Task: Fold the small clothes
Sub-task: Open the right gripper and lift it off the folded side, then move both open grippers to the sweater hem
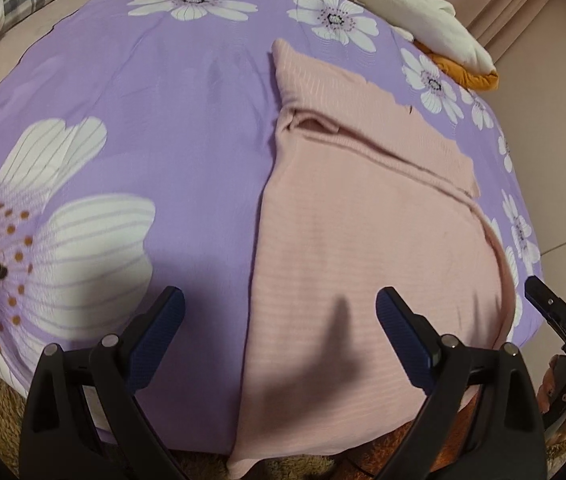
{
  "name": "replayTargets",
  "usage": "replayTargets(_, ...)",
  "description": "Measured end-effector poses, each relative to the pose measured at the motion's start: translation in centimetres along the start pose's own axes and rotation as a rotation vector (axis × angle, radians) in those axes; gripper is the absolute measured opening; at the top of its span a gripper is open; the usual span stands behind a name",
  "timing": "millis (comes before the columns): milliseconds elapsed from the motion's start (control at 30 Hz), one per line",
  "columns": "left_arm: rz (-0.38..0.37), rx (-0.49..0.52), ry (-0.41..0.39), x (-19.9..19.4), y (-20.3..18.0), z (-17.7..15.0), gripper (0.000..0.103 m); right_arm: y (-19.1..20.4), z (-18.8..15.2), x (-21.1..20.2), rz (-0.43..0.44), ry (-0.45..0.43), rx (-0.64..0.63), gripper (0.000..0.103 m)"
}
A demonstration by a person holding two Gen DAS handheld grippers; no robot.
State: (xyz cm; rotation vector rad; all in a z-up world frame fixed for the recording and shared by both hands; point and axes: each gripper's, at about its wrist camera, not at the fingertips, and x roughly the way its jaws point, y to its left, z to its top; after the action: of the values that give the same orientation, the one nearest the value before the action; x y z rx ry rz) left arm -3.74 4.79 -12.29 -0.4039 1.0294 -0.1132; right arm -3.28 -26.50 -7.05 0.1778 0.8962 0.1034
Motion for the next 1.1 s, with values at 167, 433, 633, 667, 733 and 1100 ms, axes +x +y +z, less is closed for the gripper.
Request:
replayTargets(167,0.033,0.051,-0.006,0.2,-0.1,-1.1,0.096,-0.4,-2.2,-0.5,0.005,0.025,-0.001,0.078)
replayTargets(433,0.069,0.027,-0.012,-0.2,0.1,-1.8,0.096,-0.9,-5.1,-1.4,-0.012,0.07,0.011,0.078)
replayTargets(633,0.112,0.012,-0.012,-0.8,0.5,-2.5,0.097,-0.9,-6.5,-0.5,-0.028,0.123,0.009,0.078)
replayTargets(667,0.113,0.012,-0.009,-0.8,0.6,-2.6,0.097,-0.9,-6.7,-0.3,-0.029,0.131,0.008,0.078)
replayTargets(733,0.112,0.008,-0.008,-0.9,0.7,-2.7,0.097,-1.0,-7.0,0.2,-0.031,0.149,0.011,0.078)
replayTargets(1100,0.113,0.001,-0.005,-1.1,0.5,-2.9,0.097,-1.2,-7.8,0.8,-0.116,0.155,-0.02,0.038)
